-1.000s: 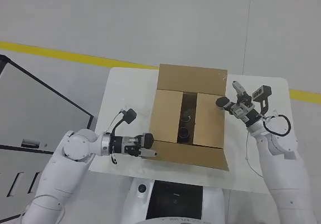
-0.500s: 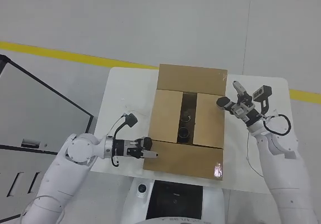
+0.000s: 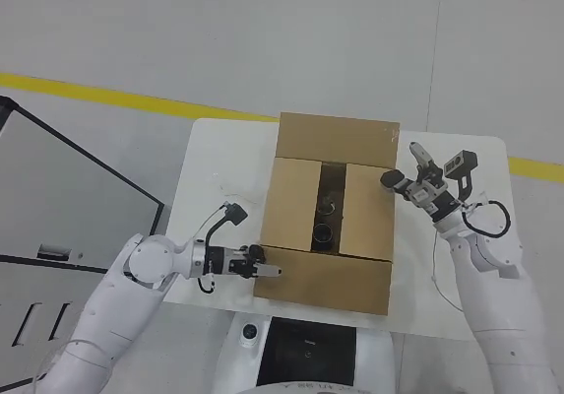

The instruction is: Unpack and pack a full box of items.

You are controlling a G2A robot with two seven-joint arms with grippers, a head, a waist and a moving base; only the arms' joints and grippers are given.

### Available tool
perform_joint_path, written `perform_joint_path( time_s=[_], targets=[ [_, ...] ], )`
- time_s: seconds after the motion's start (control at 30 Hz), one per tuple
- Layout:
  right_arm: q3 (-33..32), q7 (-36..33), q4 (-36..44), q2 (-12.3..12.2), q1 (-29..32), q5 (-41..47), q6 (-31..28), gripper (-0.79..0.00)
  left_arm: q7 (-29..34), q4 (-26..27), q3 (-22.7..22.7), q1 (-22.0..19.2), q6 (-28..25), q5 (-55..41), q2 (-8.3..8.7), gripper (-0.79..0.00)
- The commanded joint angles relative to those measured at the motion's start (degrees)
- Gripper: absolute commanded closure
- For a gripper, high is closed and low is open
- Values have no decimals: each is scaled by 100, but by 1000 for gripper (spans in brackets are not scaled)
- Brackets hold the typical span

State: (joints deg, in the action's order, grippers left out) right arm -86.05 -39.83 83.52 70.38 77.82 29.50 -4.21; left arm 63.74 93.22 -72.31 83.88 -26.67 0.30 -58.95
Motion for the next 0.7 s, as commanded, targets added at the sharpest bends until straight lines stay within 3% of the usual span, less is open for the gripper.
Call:
perform_joint_path(
  time_s=[0.0, 0.43, 0.67],
  targets=[
    [-25, -10, -15, -8, -4, 9, -1, -785, -43, -101, 85, -79, -3, -14, -9, -785],
    [-28, 29, -6, -30, 10, 77, -41, -785, 246, -191, 153, -268, -78, -444, 49, -785],
    [-81, 16, 51, -46, 9, 174, -49, -785, 251, 389, -236, -365, 369, -1508, 107, -785]
  ],
)
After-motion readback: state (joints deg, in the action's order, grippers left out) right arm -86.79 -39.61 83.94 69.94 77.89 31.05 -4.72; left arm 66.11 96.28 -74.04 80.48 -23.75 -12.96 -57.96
